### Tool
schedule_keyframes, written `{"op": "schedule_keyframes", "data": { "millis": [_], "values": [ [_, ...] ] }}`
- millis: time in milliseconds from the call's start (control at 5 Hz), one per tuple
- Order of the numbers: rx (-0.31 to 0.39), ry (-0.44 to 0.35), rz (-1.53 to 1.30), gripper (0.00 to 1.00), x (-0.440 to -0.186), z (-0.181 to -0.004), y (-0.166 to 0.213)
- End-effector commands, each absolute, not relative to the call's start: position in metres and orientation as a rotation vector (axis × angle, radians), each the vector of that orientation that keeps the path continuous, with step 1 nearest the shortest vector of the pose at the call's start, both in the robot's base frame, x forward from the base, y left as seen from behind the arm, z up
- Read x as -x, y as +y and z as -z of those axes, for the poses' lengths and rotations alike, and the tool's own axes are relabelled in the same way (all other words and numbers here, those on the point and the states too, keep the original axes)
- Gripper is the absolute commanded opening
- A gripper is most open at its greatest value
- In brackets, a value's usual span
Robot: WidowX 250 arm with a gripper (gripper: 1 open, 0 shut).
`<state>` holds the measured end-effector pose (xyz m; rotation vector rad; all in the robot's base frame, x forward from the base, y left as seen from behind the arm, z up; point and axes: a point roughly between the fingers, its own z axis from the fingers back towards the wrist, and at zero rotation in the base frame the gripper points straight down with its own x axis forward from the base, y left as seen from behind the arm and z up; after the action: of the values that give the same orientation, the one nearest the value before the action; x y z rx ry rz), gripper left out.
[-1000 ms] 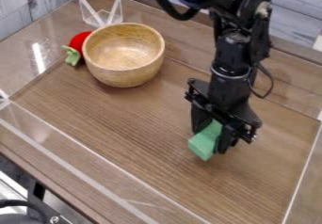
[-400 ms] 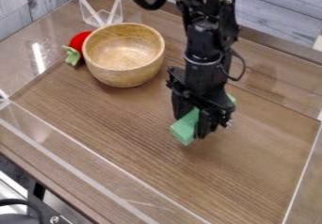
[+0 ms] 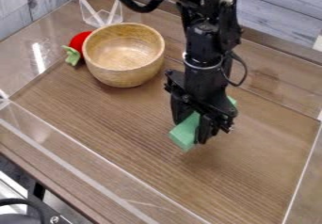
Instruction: Put the green block in the brown bowl
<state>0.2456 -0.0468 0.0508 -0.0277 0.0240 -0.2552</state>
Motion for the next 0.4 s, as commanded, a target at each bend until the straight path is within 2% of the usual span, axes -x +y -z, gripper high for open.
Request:
{"op": "schedule_keyframes", "data": {
  "millis": [0,200],
  "values": [
    [0.014,-0.058,0.215,0.00,-0.250,-0.085,-0.043],
    [-0.005,-0.100,0.154,0.00,-0.257,-0.110,-0.030]
  ]
}}
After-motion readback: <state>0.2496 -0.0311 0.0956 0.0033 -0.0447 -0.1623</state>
